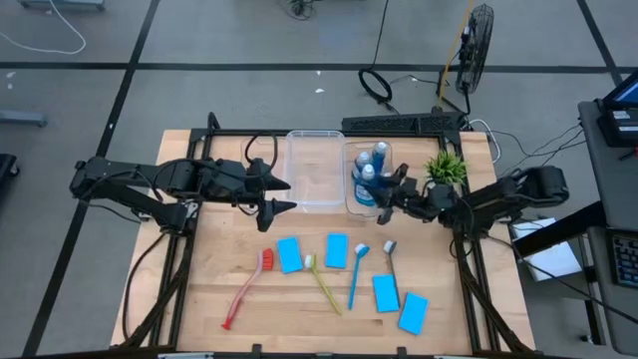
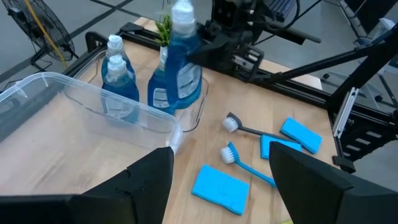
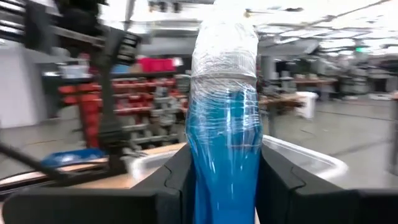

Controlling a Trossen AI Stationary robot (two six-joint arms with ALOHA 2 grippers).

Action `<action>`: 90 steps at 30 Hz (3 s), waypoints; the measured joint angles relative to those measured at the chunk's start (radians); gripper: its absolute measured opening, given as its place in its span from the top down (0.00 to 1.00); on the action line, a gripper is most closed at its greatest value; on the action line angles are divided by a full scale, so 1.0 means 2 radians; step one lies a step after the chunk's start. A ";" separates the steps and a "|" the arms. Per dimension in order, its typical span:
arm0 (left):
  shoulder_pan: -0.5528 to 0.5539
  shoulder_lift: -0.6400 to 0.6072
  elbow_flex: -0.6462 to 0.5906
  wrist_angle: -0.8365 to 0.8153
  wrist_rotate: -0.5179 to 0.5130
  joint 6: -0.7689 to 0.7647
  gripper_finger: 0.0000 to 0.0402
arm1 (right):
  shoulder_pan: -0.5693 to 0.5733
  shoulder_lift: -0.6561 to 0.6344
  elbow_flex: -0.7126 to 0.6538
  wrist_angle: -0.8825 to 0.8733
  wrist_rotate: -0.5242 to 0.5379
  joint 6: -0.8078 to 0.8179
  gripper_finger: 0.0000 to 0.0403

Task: Pick & Place Kitchen Sink Supplies
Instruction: Put the blue dishwashing liquid into the right transparent bin

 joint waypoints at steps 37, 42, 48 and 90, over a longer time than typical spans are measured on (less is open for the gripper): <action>0.026 0.000 0.000 -0.009 0.001 0.036 0.34 | 0.047 0.080 0.002 -0.008 0.124 0.009 0.73; 0.034 0.000 0.000 -0.009 0.001 0.036 0.34 | 0.047 0.080 0.002 -0.025 0.125 0.026 0.73; 0.038 0.000 0.000 -0.007 0.001 0.037 0.34 | 0.047 0.080 0.011 -0.055 0.124 0.036 0.73; 0.038 0.000 0.000 -0.009 0.001 0.058 0.34 | 0.047 0.080 0.021 -0.087 0.070 0.052 0.55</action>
